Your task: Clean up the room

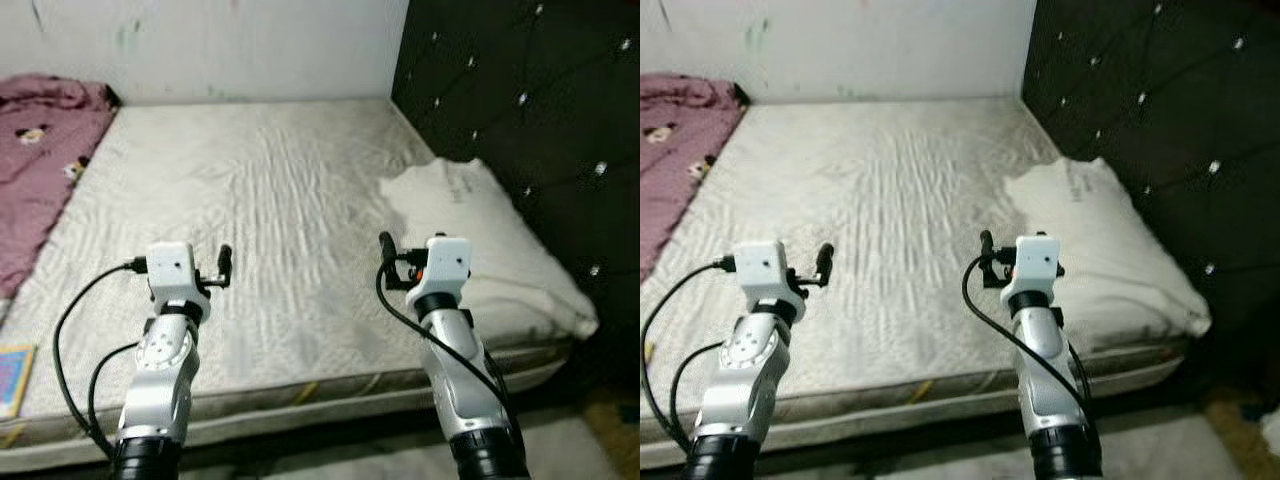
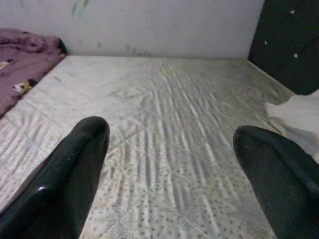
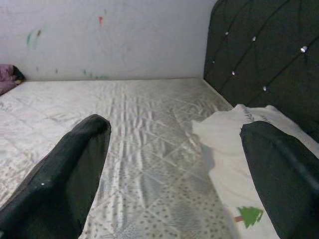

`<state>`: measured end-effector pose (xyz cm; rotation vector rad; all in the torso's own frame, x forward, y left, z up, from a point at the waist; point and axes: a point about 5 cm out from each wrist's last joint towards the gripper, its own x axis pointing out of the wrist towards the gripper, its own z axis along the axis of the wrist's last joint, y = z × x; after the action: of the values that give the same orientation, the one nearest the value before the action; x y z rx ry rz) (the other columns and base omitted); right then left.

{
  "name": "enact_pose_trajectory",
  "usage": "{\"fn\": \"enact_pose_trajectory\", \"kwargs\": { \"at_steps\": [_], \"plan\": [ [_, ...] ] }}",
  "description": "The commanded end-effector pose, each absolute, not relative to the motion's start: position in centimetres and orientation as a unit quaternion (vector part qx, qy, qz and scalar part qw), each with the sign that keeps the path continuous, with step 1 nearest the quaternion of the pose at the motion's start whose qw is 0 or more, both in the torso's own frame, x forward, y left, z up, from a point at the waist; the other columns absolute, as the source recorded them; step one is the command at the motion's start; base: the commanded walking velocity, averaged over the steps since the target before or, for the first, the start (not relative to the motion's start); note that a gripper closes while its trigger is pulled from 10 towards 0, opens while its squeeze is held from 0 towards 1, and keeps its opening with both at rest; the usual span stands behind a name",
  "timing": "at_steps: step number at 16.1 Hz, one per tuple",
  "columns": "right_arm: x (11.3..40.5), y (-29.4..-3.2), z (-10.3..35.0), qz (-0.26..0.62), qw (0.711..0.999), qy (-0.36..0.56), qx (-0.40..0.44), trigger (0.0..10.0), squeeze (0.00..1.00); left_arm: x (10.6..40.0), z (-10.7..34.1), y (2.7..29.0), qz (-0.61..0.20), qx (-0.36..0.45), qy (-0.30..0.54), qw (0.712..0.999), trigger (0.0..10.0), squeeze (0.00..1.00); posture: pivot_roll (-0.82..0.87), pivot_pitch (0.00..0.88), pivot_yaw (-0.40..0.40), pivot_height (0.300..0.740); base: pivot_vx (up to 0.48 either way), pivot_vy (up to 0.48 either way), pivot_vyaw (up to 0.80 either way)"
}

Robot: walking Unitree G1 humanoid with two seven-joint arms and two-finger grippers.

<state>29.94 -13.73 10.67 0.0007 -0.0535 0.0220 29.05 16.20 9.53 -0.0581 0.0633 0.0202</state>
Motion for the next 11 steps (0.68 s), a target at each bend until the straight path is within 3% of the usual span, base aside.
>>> {"fn": "enact_pose_trajectory", "kwargs": {
  "at_steps": [1, 11],
  "plan": [
    [29.90, -14.23, 10.30, 0.003, 1.000, -0.019, 0.001, 10.0, 0.00, 29.07, 9.50, 15.82, 0.002, -0.028, 0.032, 0.999, 10.0, 0.00, 0.04, 0.000, 0.004, 0.740, 0.000, 0.480, 0.00],
    [29.79, -14.31, 10.29, 0.003, 1.000, -0.017, 0.003, 10.0, 0.00, 28.95, 9.52, 15.69, 0.008, -0.036, 0.031, 0.999, 10.0, 0.00, 0.04, 0.000, -0.003, 0.740, 0.000, 0.480, 0.00]
  ]
}}
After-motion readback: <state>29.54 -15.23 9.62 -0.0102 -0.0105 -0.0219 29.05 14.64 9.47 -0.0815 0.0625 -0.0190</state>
